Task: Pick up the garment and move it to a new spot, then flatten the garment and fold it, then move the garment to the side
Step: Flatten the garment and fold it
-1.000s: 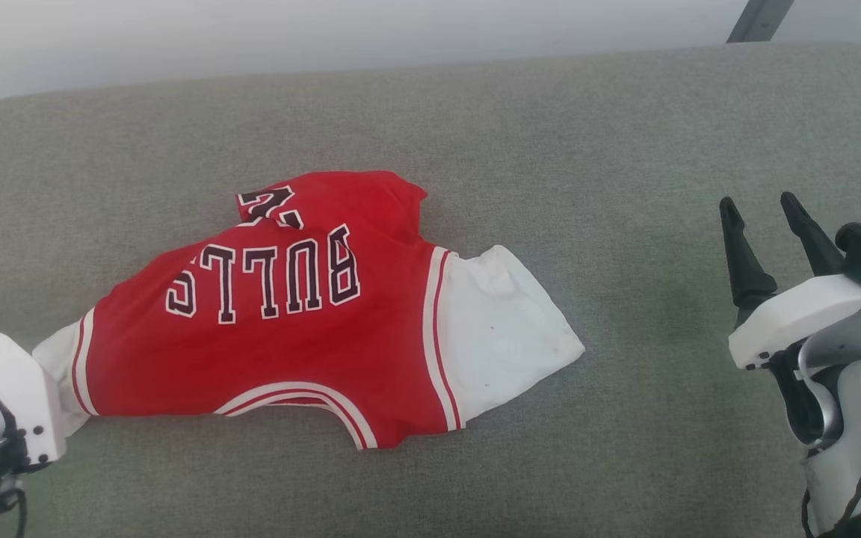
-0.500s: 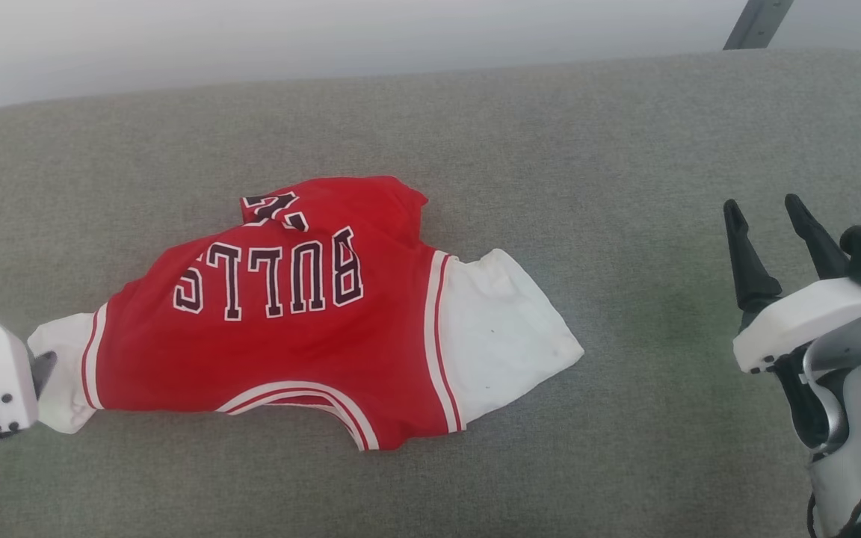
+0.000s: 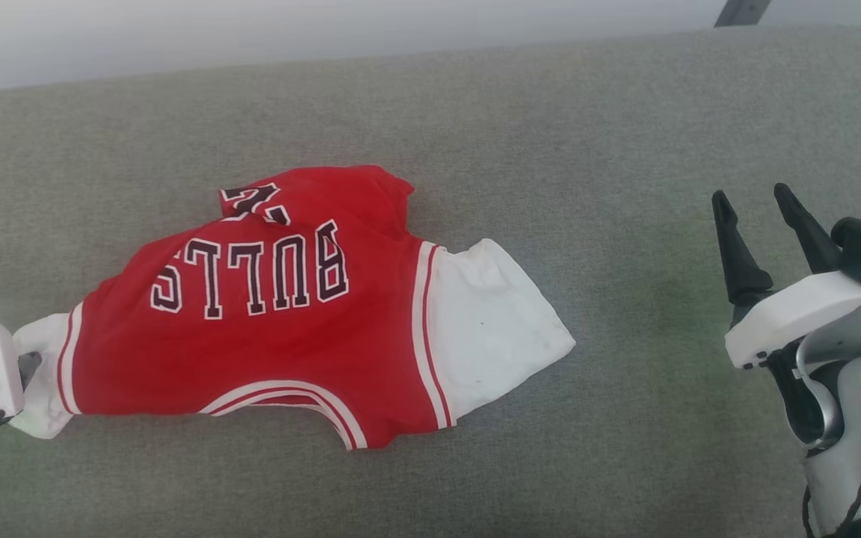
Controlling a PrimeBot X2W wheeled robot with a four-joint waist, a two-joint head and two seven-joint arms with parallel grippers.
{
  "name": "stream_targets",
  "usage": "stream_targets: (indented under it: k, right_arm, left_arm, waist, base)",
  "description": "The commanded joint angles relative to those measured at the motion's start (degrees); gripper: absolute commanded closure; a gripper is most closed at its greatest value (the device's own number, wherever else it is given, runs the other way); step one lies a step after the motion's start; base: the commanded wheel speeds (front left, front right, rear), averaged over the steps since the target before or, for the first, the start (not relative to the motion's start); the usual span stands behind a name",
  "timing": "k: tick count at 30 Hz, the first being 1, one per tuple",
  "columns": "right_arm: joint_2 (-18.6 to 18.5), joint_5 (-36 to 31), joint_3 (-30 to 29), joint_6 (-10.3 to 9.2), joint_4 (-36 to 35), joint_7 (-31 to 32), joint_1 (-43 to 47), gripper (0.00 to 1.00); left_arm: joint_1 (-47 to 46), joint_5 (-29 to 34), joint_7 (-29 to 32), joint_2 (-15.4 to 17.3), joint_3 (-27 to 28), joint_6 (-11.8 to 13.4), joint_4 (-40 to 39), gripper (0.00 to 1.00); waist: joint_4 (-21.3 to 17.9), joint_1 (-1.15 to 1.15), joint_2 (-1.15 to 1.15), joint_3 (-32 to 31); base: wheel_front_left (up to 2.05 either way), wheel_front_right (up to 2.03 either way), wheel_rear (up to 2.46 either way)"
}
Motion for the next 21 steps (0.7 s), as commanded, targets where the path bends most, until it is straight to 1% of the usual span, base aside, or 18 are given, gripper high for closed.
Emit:
stream_targets:
  k: [1,4,9,11,12,13,14,17,21]
  right_arm:
    - [-0.29,0.45,0.07,0.02,-0.37,0.16,-0.11,0.00]
    - [-0.35,0.48,0.15,0.02,-0.74,0.37,-0.11,0.00]
    - [-0.50,0.37,0.03,0.02,-1.30,0.68,-0.08,0.00]
    - [-0.56,0.42,0.42,0.02,-1.52,1.12,-0.21,0.00]
    - [-0.57,0.62,0.74,0.02,-1.66,1.57,-0.26,0.00]
    - [-0.67,0.79,1.12,0.02,-1.85,1.82,-0.28,0.00]
    - [-0.77,1.22,1.72,0.02,-2.13,2.23,-0.32,0.00]
    - [-1.33,2.83,4.00,0.02,-3.05,4.24,0.04,0.00]
    - [-2.62,6.79,8.53,0.02,-4.34,9.11,0.61,0.00]
  left_arm:
    - [-0.77,0.45,0.45,-0.41,-0.55,-0.38,1.11,0.00]
    - [-1.33,0.91,1.04,-0.87,-1.33,-0.56,3.19,0.00]
    - [-1.54,-0.06,2.68,-2.12,-1.95,-0.51,5.77,0.00]
    - [-1.63,-0.31,2.66,-2.84,-1.86,-0.10,6.90,0.00]
    - [-1.56,-0.52,3.15,-3.21,-2.26,-0.73,7.26,0.24]
    - [-1.82,-0.85,2.97,-3.53,-2.17,-1.01,7.67,0.91]
    - [-2.01,-0.97,2.85,-3.90,-2.10,-1.06,8.12,1.00]
    - [-2.72,-0.54,2.04,-4.32,-2.30,-1.88,9.05,1.00]
    - [-4.08,0.05,1.21,-5.04,-2.76,-3.06,9.62,1.00]
  waist:
    - [-0.39,0.00,0.00,0.45]
    - [-0.64,0.00,0.00,0.94]
    - [-0.70,0.00,0.00,1.42]
    - [-0.58,0.00,0.00,1.59]
    - [-0.50,0.00,0.00,1.60]
    - [-0.37,0.00,0.00,1.62]
    - [-0.21,0.00,0.00,1.62]
    - [0.47,0.00,0.00,1.56]
    - [1.68,0.00,0.00,1.67]
  base:
    - [0.00,0.00,0.00]
    - [0.00,0.00,0.00]
    - [0.00,0.00,0.00]
    - [0.00,0.00,0.00]
    - [0.00,0.00,0.00]
    - [0.00,0.00,0.00]
    - [0.00,0.00,0.00]
    - [0.00,0.00,0.00]
    - [0.00,0.00,0.00]
